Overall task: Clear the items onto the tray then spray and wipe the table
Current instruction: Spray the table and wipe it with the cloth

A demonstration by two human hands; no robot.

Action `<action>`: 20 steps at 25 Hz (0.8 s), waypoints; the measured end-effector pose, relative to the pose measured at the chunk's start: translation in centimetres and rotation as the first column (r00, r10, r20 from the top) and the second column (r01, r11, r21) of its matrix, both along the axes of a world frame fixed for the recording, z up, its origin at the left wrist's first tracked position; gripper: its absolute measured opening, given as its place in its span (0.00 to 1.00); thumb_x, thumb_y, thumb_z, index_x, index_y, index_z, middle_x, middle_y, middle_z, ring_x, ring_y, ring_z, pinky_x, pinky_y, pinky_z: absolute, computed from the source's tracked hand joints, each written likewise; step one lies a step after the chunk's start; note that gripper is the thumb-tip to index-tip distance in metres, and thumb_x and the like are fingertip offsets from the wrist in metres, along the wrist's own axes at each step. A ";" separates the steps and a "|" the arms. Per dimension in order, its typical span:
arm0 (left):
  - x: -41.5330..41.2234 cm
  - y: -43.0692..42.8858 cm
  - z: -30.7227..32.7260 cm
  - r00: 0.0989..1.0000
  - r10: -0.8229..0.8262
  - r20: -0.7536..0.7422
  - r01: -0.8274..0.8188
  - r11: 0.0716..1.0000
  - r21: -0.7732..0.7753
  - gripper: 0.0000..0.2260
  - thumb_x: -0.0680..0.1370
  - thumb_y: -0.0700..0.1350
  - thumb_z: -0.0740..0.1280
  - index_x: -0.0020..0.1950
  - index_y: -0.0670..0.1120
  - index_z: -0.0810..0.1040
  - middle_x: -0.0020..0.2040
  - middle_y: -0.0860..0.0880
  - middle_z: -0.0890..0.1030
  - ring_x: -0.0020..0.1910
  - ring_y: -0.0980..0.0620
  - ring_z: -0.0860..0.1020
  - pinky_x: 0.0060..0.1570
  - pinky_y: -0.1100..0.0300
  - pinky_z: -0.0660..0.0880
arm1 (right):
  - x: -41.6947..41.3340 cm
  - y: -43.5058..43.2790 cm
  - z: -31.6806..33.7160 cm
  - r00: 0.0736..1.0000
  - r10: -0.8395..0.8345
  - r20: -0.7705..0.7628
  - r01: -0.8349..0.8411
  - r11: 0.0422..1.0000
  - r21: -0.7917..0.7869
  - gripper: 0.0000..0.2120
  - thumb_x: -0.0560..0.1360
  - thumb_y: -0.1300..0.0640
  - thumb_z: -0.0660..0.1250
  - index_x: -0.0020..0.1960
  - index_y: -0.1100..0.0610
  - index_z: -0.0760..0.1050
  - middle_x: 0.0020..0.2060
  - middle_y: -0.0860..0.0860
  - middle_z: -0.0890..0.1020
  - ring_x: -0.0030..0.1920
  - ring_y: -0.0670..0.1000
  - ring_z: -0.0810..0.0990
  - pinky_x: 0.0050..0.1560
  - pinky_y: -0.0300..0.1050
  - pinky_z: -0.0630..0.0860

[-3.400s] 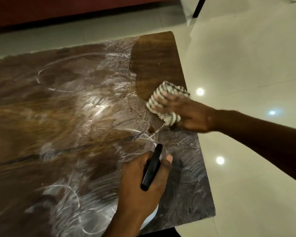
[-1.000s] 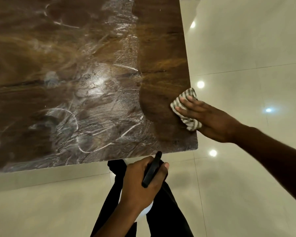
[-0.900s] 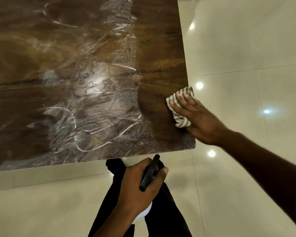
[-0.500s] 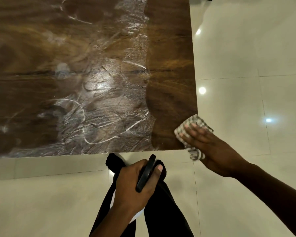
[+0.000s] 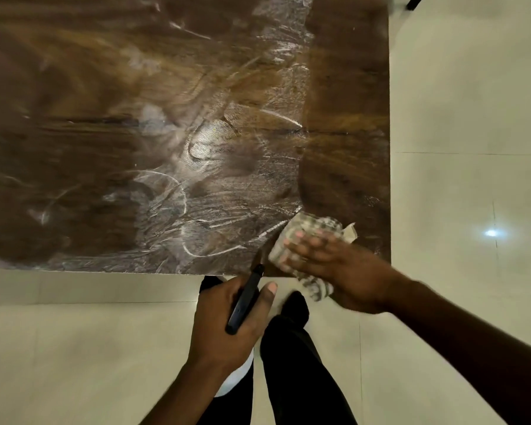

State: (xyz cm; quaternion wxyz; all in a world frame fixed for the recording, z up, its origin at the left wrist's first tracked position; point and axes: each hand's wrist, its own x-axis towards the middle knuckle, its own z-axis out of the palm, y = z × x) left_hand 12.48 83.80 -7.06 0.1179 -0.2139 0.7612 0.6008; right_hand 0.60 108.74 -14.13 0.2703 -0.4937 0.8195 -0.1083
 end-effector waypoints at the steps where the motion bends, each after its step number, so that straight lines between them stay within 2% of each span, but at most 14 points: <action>1: -0.1 -0.4 -0.1 1.000 0.007 -0.008 -0.007 1.000 0.024 0.23 0.79 0.54 0.74 0.34 0.40 0.73 0.28 0.40 0.72 0.28 0.42 0.73 0.31 0.56 0.67 | -1.7 0.7 -0.2 0.995 -0.097 -0.037 0.096 0.995 -0.021 0.41 0.75 0.54 0.60 0.87 0.49 0.54 0.87 0.51 0.52 0.87 0.54 0.45 0.84 0.64 0.54; 2: -0.4 -0.8 0.0 1.000 0.011 -0.014 -0.010 0.999 0.046 0.21 0.79 0.52 0.75 0.35 0.39 0.74 0.29 0.40 0.73 0.29 0.42 0.74 0.32 0.58 0.68 | -3.1 0.4 -0.2 0.972 -0.232 -0.045 0.230 0.972 -0.056 0.40 0.76 0.53 0.61 0.87 0.49 0.54 0.87 0.51 0.52 0.87 0.55 0.46 0.84 0.66 0.53; 4: -1.2 -1.6 0.2 1.000 -0.009 -0.016 0.010 0.998 0.069 0.16 0.80 0.47 0.76 0.38 0.41 0.77 0.29 0.45 0.75 0.30 0.48 0.76 0.35 0.64 0.71 | -3.9 -3.1 -0.3 0.846 -0.532 -0.025 0.530 0.845 -0.074 0.39 0.78 0.51 0.62 0.87 0.47 0.52 0.87 0.50 0.50 0.87 0.54 0.43 0.84 0.66 0.49; 5: -1.7 -1.9 0.3 1.000 -0.017 -0.014 0.018 0.997 0.073 0.14 0.80 0.47 0.76 0.38 0.43 0.78 0.30 0.47 0.77 0.31 0.49 0.78 0.37 0.64 0.72 | -3.4 -5.7 -0.5 0.781 -0.624 -0.039 0.621 0.781 -0.064 0.41 0.78 0.51 0.63 0.87 0.47 0.51 0.87 0.50 0.48 0.87 0.54 0.41 0.84 0.65 0.47; 6: -2.1 -2.2 0.4 1.000 -0.021 -0.014 0.022 0.998 0.067 0.14 0.80 0.47 0.75 0.38 0.44 0.78 0.30 0.48 0.78 0.32 0.49 0.79 0.36 0.63 0.72 | -2.3 -8.1 -0.6 0.768 -0.636 -0.069 0.633 0.771 -0.067 0.43 0.77 0.51 0.66 0.88 0.48 0.50 0.88 0.51 0.47 0.87 0.55 0.40 0.85 0.64 0.46; 8: -2.9 -2.9 0.4 0.999 -0.024 -0.029 0.026 0.998 0.048 0.15 0.80 0.50 0.75 0.36 0.49 0.77 0.30 0.47 0.78 0.31 0.48 0.80 0.35 0.59 0.73 | 0.8 -11.2 -0.9 0.892 -0.448 -0.062 0.443 0.893 -0.078 0.44 0.78 0.50 0.69 0.88 0.51 0.50 0.88 0.52 0.47 0.87 0.56 0.40 0.86 0.62 0.44; 10: -3.5 -3.5 0.7 1.000 -0.009 -0.029 0.009 1.000 0.019 0.15 0.79 0.54 0.75 0.35 0.50 0.80 0.30 0.47 0.79 0.29 0.50 0.80 0.33 0.59 0.75 | 2.6 -10.9 -0.8 0.990 -0.140 -0.031 0.136 0.985 -0.106 0.39 0.79 0.50 0.67 0.87 0.51 0.56 0.87 0.51 0.51 0.87 0.54 0.42 0.86 0.59 0.45; 12: -3.8 -4.4 0.7 1.000 0.006 -0.002 -0.006 1.000 0.016 0.20 0.78 0.61 0.74 0.35 0.47 0.80 0.30 0.42 0.80 0.29 0.45 0.81 0.32 0.50 0.79 | 0.6 -8.0 -0.4 0.997 0.073 -0.031 -0.076 0.993 -0.094 0.39 0.78 0.50 0.64 0.86 0.48 0.56 0.87 0.49 0.52 0.87 0.51 0.43 0.86 0.56 0.43; 13: -4.0 -4.9 0.6 1.000 0.006 0.026 -0.006 1.000 0.017 0.24 0.76 0.64 0.73 0.36 0.44 0.80 0.30 0.39 0.80 0.31 0.40 0.82 0.34 0.43 0.80 | -0.9 -6.2 -0.5 0.996 0.079 -0.036 -0.081 0.995 -0.056 0.39 0.77 0.51 0.63 0.86 0.46 0.54 0.87 0.48 0.51 0.87 0.50 0.43 0.86 0.55 0.43; 14: -4.3 -5.5 0.6 0.998 0.009 0.063 -0.011 1.000 0.019 0.27 0.75 0.66 0.72 0.38 0.41 0.80 0.31 0.37 0.79 0.33 0.36 0.82 0.36 0.37 0.80 | -2.6 -4.4 -0.6 0.999 0.022 -0.044 -0.023 1.000 -0.014 0.40 0.77 0.51 0.63 0.87 0.45 0.52 0.87 0.48 0.51 0.87 0.51 0.44 0.86 0.56 0.44; 16: -4.7 -6.3 0.5 0.992 0.019 0.124 -0.027 0.997 0.066 0.28 0.73 0.68 0.73 0.40 0.40 0.80 0.33 0.36 0.79 0.36 0.32 0.82 0.40 0.32 0.81 | -6.2 -1.7 -0.9 0.972 -0.211 -0.105 0.212 0.977 -0.001 0.42 0.77 0.50 0.64 0.87 0.46 0.51 0.87 0.49 0.50 0.87 0.53 0.45 0.85 0.62 0.49; 18: -5.5 -6.7 1.0 0.991 0.005 0.133 -0.017 0.996 0.090 0.23 0.74 0.66 0.73 0.38 0.47 0.79 0.29 0.46 0.76 0.35 0.33 0.81 0.40 0.31 0.83 | -8.4 -2.7 -0.9 0.840 -0.536 -0.080 0.534 0.844 -0.047 0.40 0.78 0.48 0.62 0.87 0.43 0.51 0.87 0.48 0.50 0.87 0.53 0.43 0.84 0.66 0.50; 20: -6.4 -7.0 1.3 0.995 -0.014 0.102 0.004 0.996 0.094 0.19 0.77 0.63 0.73 0.35 0.51 0.77 0.27 0.51 0.73 0.31 0.39 0.79 0.39 0.34 0.83 | -8.7 -7.8 -0.8 0.682 -0.728 -0.069 0.727 0.685 -0.044 0.39 0.78 0.48 0.59 0.87 0.43 0.50 0.87 0.48 0.47 0.87 0.53 0.40 0.85 0.64 0.45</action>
